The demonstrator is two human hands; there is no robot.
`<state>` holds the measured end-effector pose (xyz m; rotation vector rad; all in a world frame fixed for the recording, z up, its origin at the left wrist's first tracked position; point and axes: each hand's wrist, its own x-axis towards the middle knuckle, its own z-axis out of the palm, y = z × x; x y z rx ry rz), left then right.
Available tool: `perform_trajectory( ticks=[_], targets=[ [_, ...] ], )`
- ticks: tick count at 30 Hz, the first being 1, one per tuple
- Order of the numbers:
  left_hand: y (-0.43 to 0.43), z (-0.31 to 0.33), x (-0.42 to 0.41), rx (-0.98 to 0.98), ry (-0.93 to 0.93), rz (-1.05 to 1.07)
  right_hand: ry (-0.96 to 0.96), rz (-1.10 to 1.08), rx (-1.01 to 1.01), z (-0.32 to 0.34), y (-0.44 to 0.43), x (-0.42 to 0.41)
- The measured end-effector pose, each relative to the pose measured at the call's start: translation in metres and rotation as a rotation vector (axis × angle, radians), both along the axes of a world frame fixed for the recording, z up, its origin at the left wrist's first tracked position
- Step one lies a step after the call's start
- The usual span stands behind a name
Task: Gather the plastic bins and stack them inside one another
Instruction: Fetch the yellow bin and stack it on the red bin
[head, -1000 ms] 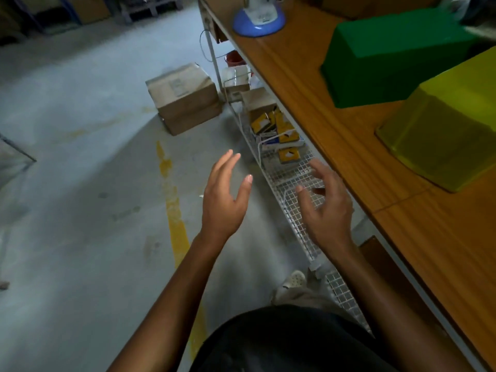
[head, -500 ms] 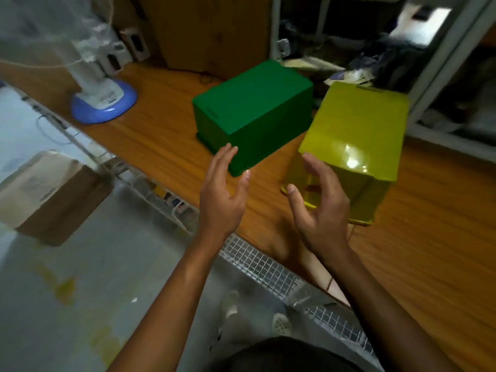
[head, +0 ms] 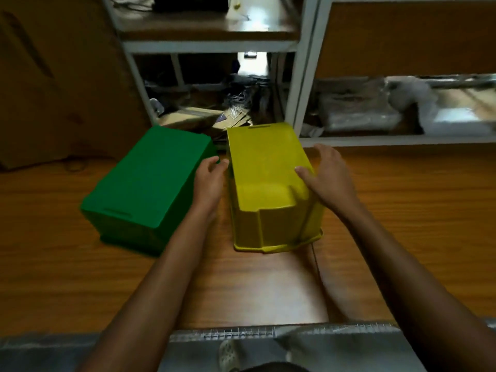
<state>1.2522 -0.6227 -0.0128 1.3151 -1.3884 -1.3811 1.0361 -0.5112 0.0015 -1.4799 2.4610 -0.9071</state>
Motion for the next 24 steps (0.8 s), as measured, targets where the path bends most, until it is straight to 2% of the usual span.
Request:
perform_trajectory(
  ticks=[3, 5, 7, 13, 16, 20, 22, 24],
  targets=[
    [-0.013, -0.001, -0.012, 0.136, 0.05, -0.054, -0.206, -0.053, 0.148, -0.006, -0.017, -0.01],
    [-0.012, -0.006, -0.019, 0.237, 0.087, -0.119, -0.467, -0.052, 0.189, -0.016, -0.02, -0.009],
    [-0.008, -0.016, -0.027, 0.287, 0.097, -0.189, -0.713, -0.035, 0.146, -0.025, -0.019, -0.006],
    [-0.001, -0.033, -0.041, 0.287, 0.17, -0.166, -0.808, 0.017, 0.129, -0.022, -0.013, -0.005],
    [0.0, -0.041, -0.042, 0.329, 0.251, -0.191, -0.67, 0.005, 0.192, 0.0, -0.003, -0.006],
    [0.011, -0.053, -0.051, 0.5, 0.354, -0.215, -0.206, -0.028, 0.316, 0.05, 0.011, -0.004],
    [0.019, -0.066, -0.053, 0.61, 0.417, -0.2, -0.028, -0.014, 0.223, 0.069, 0.018, -0.001],
    [0.025, -0.081, -0.054, 0.627, 0.404, -0.172, 0.059, 0.048, 0.127, 0.075, 0.021, -0.002]
  ],
)
